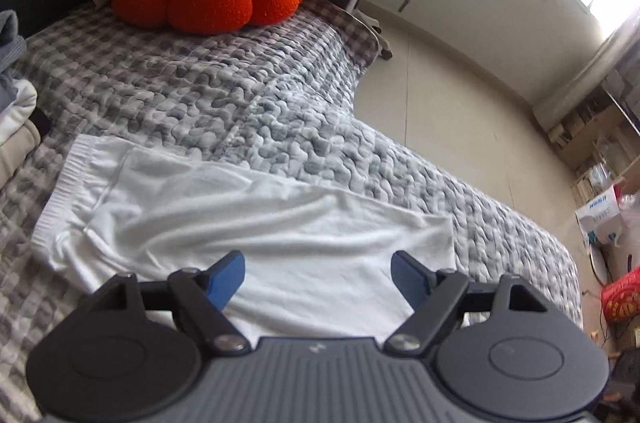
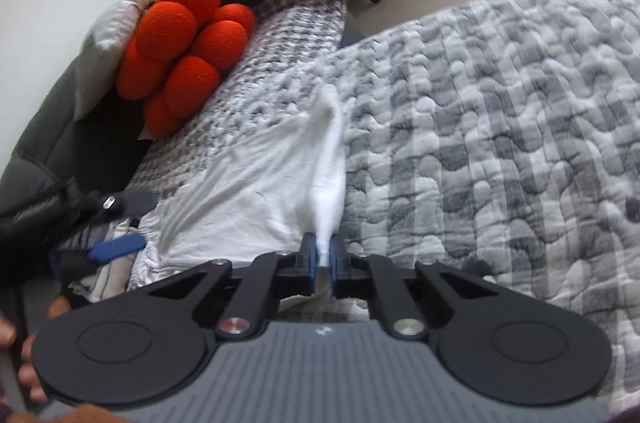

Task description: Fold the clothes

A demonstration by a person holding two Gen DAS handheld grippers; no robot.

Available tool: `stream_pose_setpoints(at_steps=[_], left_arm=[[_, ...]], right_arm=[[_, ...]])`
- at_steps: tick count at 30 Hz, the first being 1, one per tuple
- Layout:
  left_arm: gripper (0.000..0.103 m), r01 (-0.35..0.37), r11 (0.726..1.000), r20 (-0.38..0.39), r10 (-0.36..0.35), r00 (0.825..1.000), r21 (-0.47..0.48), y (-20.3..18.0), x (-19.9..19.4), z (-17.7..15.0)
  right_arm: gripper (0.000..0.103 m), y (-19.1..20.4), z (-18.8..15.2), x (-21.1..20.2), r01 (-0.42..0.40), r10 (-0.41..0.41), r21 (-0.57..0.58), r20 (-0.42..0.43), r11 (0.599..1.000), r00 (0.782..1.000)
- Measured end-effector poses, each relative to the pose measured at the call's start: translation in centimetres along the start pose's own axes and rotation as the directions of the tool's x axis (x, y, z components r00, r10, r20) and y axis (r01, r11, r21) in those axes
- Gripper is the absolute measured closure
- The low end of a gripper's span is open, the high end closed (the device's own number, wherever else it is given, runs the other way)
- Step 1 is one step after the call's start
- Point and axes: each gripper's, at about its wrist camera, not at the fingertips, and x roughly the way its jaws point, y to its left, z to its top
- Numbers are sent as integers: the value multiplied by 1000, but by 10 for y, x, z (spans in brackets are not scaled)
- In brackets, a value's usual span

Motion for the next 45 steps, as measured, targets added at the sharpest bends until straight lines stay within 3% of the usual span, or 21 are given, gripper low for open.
stream_pose_setpoints(at_steps=[4, 5, 6, 8, 9, 12, 13, 17, 21, 26, 28, 30, 40, 41, 42, 45], left_arm=[[24, -55, 998, -51, 57, 997, 42, 2, 25, -11], [24, -56, 997, -44, 58, 997, 47, 1, 25, -12], [24, -56, 997, -37, 58, 998, 52, 1, 25, -12], [24, -58, 996, -23, 60, 998, 62, 0, 25, -13], [24, -59, 996, -16, 61, 998, 67, -1, 24, -14], [24, -74, 992, -6, 75, 997, 102, -4, 25, -17], [24, -82, 990, -2, 83, 997, 115, -5, 26, -18], [24, -79, 989, -2, 80, 997, 127, -4, 27, -19], [24, -83, 988, -5, 84, 996, 130, -3, 28, -19], [24, -70, 991, 3, 70, 998, 113, 0, 23, -18], [24, -55, 991, 12, 54, 998, 118, -3, 19, -18], [24, -52, 989, 17, 50, 999, 139, -9, 19, -21], [24, -76, 981, 5, 77, 997, 179, -10, 27, -26], [24, -77, 980, 3, 78, 997, 181, -10, 28, -27], [24, -80, 980, 2, 81, 997, 185, -10, 29, -27], [24, -89, 976, 3, 90, 996, 198, -11, 31, -27]], right_arm=[[82, -9, 1, 4, -23, 23, -21, -11, 1000, 1000], [77, -10, 2, 4, -41, 41, -16, -8, 999, 999], [62, -11, 5, 4, -52, 52, -4, 2, 999, 999], [56, -12, 12, 5, -68, 67, 30, 30, 997, 997], [56, -10, 13, 7, -61, 61, 22, 23, 998, 998], [94, 0, 9, 19, -8, 7, -55, -25, 998, 1000], [96, 3, 7, 18, 11, -12, -84, -21, 996, 1000], [97, 0, 12, 4, 25, -24, -64, 20, 998, 1000], [96, 0, 5, 10, 29, -30, -103, -9, 994, 1000], [82, -18, 14, 6, -32, 32, 8, 1, 999, 999], [69, -21, 22, 6, -42, 41, 43, 24, 998, 999], [65, -24, 31, 8, -59, 56, 75, 43, 995, 998], [65, -15, 80, 65, -72, 70, 62, 25, 996, 997], [71, -13, 83, 70, -70, 69, 53, 22, 996, 997], [95, -8, 85, 74, -45, 45, 25, 18, 999, 999], [94, 5, 84, 76, 26, -23, -62, 51, 998, 998]])
